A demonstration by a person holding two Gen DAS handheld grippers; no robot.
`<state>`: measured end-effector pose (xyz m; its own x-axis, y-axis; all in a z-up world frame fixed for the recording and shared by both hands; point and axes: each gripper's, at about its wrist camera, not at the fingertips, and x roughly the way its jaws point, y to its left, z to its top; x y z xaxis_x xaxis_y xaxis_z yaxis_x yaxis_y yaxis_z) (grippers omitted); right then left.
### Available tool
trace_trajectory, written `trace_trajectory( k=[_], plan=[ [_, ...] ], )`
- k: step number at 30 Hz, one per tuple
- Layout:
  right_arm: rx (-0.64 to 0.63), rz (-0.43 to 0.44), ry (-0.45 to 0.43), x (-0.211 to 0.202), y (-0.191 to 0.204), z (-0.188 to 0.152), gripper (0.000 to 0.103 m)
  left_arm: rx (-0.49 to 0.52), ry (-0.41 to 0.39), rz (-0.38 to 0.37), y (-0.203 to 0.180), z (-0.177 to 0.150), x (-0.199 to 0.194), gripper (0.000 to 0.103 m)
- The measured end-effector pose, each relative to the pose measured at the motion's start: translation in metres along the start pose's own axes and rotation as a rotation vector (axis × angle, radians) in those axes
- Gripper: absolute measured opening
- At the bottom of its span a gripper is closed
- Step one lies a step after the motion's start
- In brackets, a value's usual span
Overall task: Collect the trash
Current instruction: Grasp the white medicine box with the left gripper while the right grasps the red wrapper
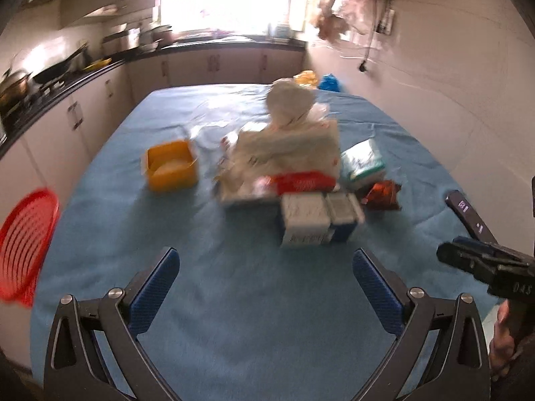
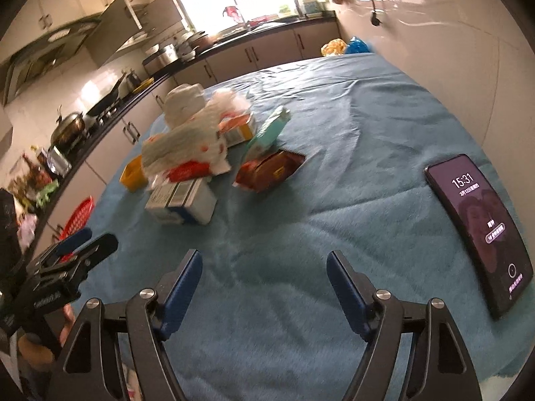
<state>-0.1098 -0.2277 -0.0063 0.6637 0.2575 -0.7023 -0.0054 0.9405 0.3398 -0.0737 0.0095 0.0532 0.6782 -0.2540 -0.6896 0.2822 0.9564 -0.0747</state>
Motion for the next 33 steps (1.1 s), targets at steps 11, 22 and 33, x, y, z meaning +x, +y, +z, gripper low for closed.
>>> trace_trajectory(
  k=[11,22,33],
  plan=[
    [0.068,0.015,0.012,0.006,-0.027,0.011,0.081,0.096,0.153,-0.214,-0.014,0.044,0.074,0.102],
    [0.095,0.077,0.056,0.032,-0.023,0.039,0.081,0.265,0.171,-0.271,-0.057,0.014,0.062,0.102],
    [0.134,0.017,0.126,0.092,-0.011,0.080,0.081,0.255,0.141,-0.228,-0.027,0.021,0.051,0.102]
  ],
)
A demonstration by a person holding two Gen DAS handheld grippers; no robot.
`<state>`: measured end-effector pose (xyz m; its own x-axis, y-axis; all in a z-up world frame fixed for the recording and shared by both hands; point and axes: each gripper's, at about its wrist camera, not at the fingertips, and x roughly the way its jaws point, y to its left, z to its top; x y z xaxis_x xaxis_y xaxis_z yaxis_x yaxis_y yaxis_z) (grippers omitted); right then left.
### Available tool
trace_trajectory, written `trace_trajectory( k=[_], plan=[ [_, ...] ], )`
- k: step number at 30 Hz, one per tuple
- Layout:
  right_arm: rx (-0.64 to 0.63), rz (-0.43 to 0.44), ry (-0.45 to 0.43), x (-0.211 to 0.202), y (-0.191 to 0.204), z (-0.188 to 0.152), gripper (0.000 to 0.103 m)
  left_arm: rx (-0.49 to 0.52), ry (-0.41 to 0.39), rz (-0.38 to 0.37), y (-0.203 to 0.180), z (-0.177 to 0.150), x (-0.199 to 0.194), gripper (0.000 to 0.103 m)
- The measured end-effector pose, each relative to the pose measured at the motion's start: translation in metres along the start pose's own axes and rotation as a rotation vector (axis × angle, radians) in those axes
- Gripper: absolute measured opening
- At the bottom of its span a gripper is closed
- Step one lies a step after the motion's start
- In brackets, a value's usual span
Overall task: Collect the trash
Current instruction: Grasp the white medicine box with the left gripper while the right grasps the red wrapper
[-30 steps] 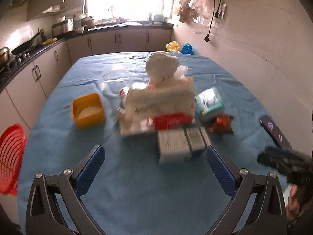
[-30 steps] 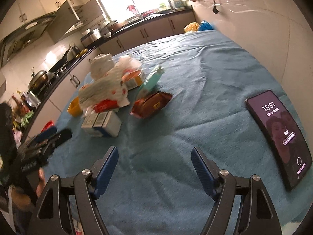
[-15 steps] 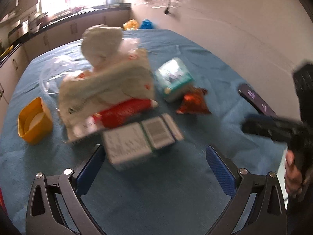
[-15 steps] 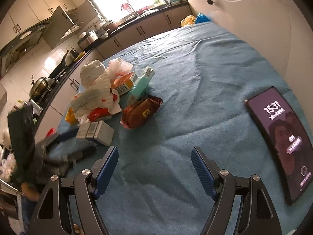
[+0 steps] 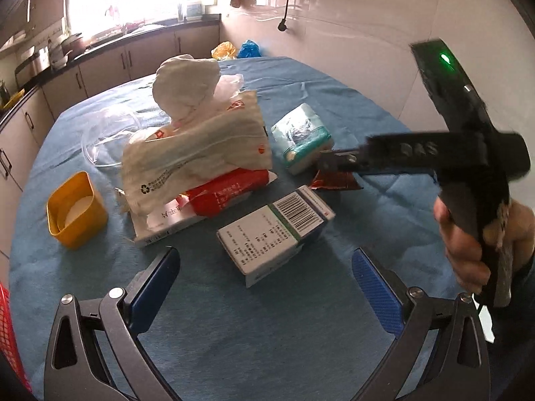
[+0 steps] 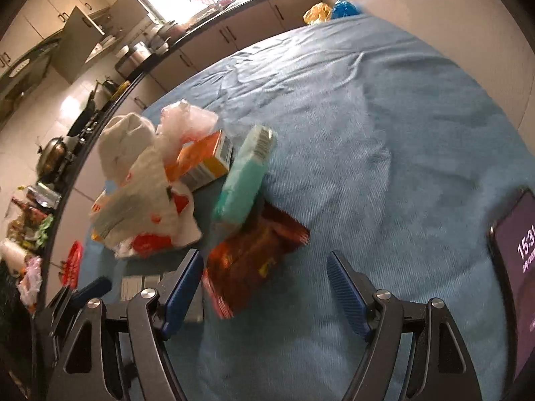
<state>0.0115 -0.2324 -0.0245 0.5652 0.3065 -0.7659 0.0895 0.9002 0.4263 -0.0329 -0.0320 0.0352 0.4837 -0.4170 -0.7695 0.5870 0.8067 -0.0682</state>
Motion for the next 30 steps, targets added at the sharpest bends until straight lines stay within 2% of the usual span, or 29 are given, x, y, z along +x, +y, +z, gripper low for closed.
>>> trace_trajectory(
  k=[3,5,10,15,16,19,22,24,27,30],
  plan=[
    [-0.051,-0.068,0.003,0.008,0.013,0.004,0.076,0.036,-0.005,0.020,-0.002,0.003,0.000,0.102],
    [-0.094,-0.093,0.008,0.010,0.020,0.002,0.059,0.060,-0.007,0.043,-0.004,0.005,0.001,0.102],
    [-0.104,-0.066,-0.007,0.000,0.008,-0.007,0.050,0.091,0.008,0.048,-0.002,0.017,0.012,0.102],
    [-0.079,-0.068,-0.055,-0.022,-0.014,-0.015,0.050,0.116,0.018,0.022,-0.007,0.023,0.023,0.102],
    [-0.070,-0.065,-0.065,-0.028,-0.019,-0.018,0.050,0.119,0.022,0.019,-0.008,0.023,0.024,0.100],
    [-0.068,-0.057,-0.078,-0.039,-0.028,-0.023,0.050,0.126,0.059,0.015,-0.017,0.017,0.027,0.074],
    [-0.061,-0.038,-0.086,-0.048,-0.030,-0.026,0.050,0.102,0.113,0.003,-0.024,0.008,0.028,0.059],
    [-0.065,-0.028,-0.094,-0.051,-0.029,-0.028,0.050,0.093,0.137,-0.022,-0.030,0.002,0.030,0.058],
    [-0.074,-0.028,-0.103,-0.053,-0.026,-0.031,0.050,0.089,0.127,0.008,-0.035,0.000,0.030,0.058],
    [-0.079,-0.031,-0.111,-0.052,-0.023,-0.032,0.050,0.040,0.119,0.032,-0.031,0.007,0.036,0.058]
  ],
)
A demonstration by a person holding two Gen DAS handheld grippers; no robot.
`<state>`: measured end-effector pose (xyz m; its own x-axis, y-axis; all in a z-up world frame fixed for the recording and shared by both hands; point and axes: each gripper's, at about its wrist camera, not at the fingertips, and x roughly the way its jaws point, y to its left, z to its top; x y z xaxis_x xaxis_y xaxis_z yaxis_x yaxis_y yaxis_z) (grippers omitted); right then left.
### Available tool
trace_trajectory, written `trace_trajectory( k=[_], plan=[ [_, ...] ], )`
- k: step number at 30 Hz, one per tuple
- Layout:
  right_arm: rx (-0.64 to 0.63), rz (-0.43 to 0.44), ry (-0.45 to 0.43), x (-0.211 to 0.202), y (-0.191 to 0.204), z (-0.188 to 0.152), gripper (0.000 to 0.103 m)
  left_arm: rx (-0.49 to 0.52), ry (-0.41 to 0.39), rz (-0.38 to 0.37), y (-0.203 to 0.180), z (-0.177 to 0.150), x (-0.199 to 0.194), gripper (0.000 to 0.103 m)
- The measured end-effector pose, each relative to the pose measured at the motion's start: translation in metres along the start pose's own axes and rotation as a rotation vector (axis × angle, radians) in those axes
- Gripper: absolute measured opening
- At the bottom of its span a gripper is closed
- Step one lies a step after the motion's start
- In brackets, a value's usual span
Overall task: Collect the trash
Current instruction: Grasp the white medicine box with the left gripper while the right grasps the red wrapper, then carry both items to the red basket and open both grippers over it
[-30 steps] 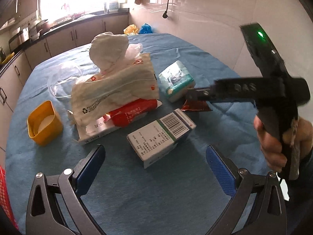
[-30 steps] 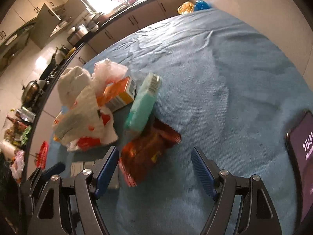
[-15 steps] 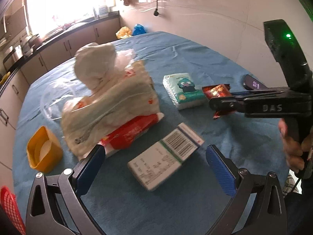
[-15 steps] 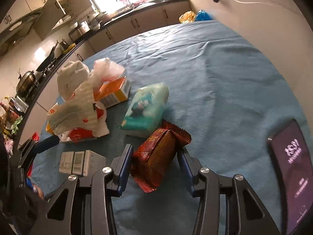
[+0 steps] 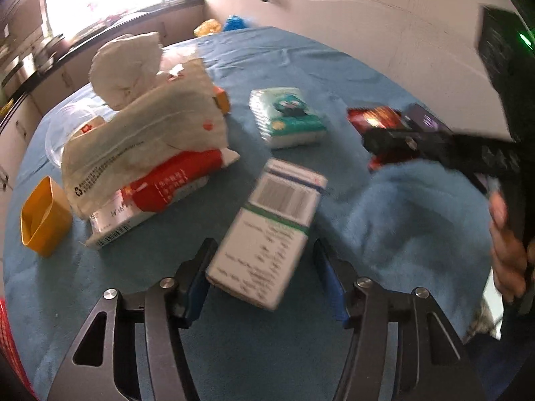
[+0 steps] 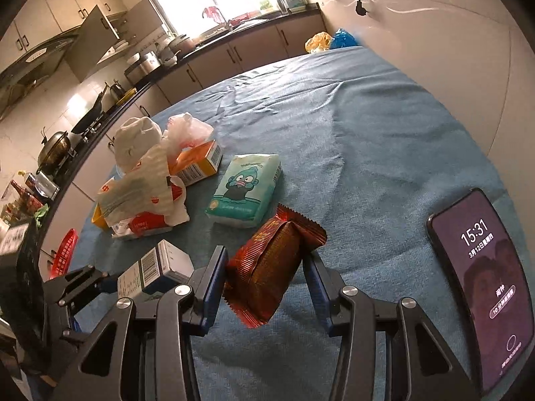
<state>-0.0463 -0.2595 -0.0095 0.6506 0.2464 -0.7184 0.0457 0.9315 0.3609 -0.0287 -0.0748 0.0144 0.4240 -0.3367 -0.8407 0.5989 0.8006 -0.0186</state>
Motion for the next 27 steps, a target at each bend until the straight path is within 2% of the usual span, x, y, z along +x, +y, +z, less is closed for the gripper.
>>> trace_trajectory(
  k=[2,3,5,11,17,27],
  plan=[
    [-0.003,-0.001,-0.005,-0.001,0.002,-0.001,0.050,-0.029,-0.011,-0.001,0.001,0.005,0.004,0.057],
    [-0.005,-0.004,-0.007,-0.002,0.002,-0.003,0.050,-0.036,-0.021,0.002,0.001,0.005,0.004,0.053],
    [-0.011,-0.003,-0.007,-0.001,0.003,-0.004,0.050,-0.042,-0.033,0.010,-0.001,0.004,0.003,0.034],
    [-0.044,0.006,-0.016,-0.002,0.014,-0.007,0.050,-0.111,-0.095,-0.011,0.006,-0.011,-0.014,0.033],
    [-0.111,0.024,-0.028,-0.005,0.039,-0.011,0.050,-0.163,-0.166,0.005,0.016,-0.029,-0.044,0.033],
    [-0.252,0.098,0.001,-0.001,0.103,-0.013,0.050,-0.273,-0.262,0.088,0.064,-0.063,-0.101,0.033]
  ],
)
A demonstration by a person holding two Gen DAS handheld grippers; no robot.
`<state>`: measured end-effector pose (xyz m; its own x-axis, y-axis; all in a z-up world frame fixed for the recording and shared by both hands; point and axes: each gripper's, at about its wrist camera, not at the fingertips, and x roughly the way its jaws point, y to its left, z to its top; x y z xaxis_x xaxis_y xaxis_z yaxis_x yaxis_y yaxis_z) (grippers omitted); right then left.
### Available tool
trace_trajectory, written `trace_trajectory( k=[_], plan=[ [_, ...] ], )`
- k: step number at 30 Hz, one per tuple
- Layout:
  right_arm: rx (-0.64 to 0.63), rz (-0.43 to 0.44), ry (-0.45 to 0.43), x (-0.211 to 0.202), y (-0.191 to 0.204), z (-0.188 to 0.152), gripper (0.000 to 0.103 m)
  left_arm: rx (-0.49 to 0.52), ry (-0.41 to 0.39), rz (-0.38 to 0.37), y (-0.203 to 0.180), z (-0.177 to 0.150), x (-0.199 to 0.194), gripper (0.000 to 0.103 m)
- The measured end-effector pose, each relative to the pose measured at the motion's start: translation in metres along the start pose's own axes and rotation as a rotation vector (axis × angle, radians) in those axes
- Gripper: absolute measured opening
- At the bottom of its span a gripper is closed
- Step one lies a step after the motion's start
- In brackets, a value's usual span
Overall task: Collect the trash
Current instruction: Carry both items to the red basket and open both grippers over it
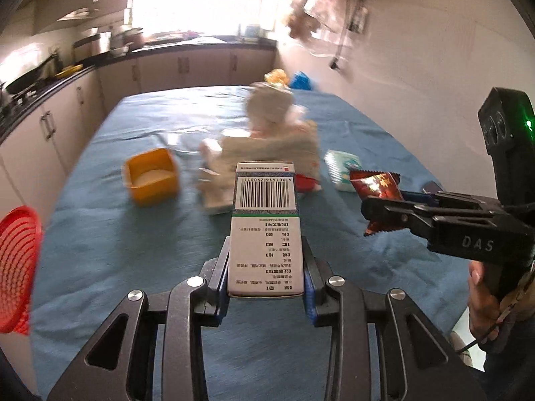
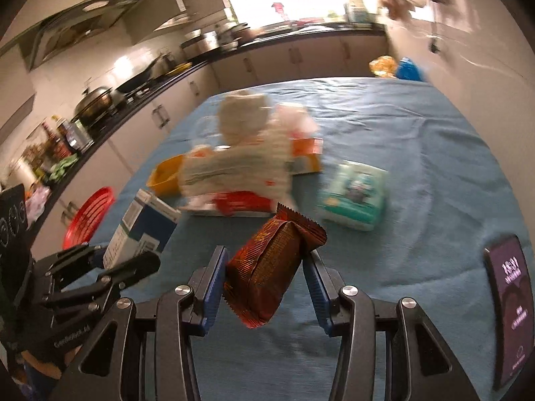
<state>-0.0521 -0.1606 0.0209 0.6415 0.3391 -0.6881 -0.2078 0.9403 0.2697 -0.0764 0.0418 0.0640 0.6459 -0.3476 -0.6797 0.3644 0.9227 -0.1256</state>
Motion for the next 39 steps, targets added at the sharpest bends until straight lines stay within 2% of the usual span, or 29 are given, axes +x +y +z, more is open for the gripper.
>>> trace_trajectory(
  k=[7,13,22,32,39],
  plan=[
    [-0.123,0.094,0.017,0.014,0.065,0.018,0.050,-0.109,-0.069,0.095,0.060,-0.007,-0.042,0.033],
    [-0.197,0.199,0.064,0.036,0.126,0.035,0.050,-0.205,-0.112,0.214,0.117,-0.018,-0.077,0.033],
    [-0.311,0.352,0.151,0.083,0.226,0.057,0.050,-0.367,-0.131,0.351,0.213,-0.044,-0.109,0.033],
    [-0.356,0.418,0.238,0.163,0.324,0.077,0.050,-0.465,-0.079,0.410,0.283,-0.060,-0.094,0.033],
    [-0.325,0.403,0.295,0.213,0.344,0.079,0.053,-0.475,-0.045,0.418,0.300,-0.063,-0.075,0.033]
  ],
)
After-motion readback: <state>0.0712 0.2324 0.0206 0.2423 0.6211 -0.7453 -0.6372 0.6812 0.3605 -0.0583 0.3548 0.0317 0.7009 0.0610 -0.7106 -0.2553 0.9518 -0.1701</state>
